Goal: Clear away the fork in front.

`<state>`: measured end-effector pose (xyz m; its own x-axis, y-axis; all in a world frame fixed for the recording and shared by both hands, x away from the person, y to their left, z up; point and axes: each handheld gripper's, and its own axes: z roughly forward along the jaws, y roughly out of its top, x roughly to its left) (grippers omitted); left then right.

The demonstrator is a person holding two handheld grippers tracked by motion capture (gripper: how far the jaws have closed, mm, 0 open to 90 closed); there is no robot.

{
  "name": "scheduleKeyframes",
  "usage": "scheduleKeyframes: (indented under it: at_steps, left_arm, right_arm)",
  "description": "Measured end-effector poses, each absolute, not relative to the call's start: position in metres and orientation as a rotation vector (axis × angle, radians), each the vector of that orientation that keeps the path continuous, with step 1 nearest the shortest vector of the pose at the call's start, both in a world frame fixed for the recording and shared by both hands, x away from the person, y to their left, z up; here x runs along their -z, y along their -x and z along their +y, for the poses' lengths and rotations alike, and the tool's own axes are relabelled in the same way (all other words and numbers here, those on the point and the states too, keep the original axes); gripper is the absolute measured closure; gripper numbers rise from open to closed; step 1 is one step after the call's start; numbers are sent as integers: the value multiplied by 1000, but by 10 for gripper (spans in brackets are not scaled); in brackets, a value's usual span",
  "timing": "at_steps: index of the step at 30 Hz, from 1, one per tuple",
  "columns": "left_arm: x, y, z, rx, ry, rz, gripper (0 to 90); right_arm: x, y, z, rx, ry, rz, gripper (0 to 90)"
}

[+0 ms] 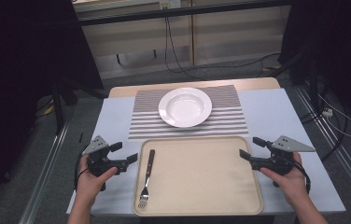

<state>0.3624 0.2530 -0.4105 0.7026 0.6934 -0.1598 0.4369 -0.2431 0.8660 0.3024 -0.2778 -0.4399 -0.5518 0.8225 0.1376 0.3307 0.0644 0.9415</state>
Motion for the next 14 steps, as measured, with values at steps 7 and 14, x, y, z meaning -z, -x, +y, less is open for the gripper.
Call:
scheduleKeyframes:
  at_steps: [7,14]
  left_arm:
    - [411,-362,257,-314,-1879,880,133]
    - [412,-362,257,-316,-1886,882,130]
  right_arm:
    - [440,-300,-286,-1493,-1161,1897,238]
    - [441,-301,-282,-1494,-1153,1913,237]
